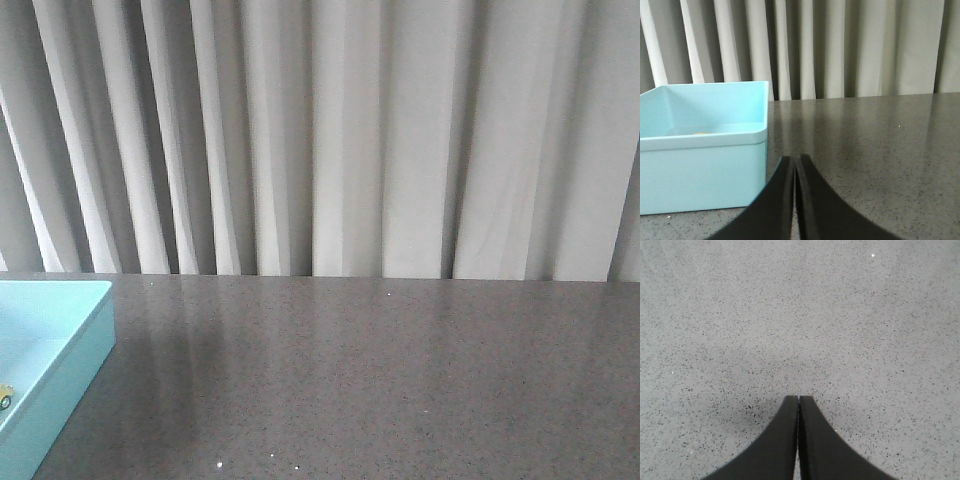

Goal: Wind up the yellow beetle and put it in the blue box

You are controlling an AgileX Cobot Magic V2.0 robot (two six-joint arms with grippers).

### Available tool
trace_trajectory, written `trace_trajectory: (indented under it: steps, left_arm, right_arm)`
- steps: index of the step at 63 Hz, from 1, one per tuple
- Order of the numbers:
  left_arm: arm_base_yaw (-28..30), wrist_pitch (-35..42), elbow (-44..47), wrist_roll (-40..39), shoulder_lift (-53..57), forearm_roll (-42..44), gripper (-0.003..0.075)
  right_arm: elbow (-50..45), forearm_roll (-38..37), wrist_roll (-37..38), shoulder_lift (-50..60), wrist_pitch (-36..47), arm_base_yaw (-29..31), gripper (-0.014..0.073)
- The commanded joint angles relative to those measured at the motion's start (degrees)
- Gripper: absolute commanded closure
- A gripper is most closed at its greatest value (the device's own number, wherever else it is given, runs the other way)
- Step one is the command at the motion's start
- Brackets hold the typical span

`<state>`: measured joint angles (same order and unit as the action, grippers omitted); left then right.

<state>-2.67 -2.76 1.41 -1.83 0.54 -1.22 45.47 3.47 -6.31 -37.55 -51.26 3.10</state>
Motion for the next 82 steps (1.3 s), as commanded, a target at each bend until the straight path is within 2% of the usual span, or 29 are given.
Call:
trace_trajectory:
  steps: [1,18,25,41,51,68,82]
  left_arm:
    - [0.01,4.59,-0.48,-0.01,1.01,-0.62,0.0726]
    - [0.01,4.59,-0.48,-0.01,1.01,-0.62,0.0726]
    - [0.01,4.59,-0.48,-0.01,1.01,-0.62,0.0726]
    - [0.01,4.59,-0.48,-0.01,1.01,-0.62,0.0726]
    - [0.01,4.59,-0.48,-0.01,1.01,-0.62,0.0726]
    - [0.01,4.59,-0.48,-0.01,1.01,-0.62,0.0726]
    - [0.01,4.59,-0.48,-0.01,1.01,-0.62,0.0726]
  right_arm:
    - [1.36,0.02,0.02,-0.02,3.58,-0.09,0.0601]
    - [1.36,0.02,0.02,-0.02,3.58,-0.09,0.0601]
    - [-1.47,-2.55,-0.03,3.12,7.01,0.33,0.0601]
    - [-25.95,-1.08,0.84,23.31,39.11,3.96,0.0601]
    - [-39.66,-1.08,0.79,35.15,49.56,3.96,0.0601]
    - [-47.3,-1.12,0.79,38.97,53.97,3.47,0.0601]
    - [-47.13,-0.63,0.85,38.46,52.91,3.16,0.0601]
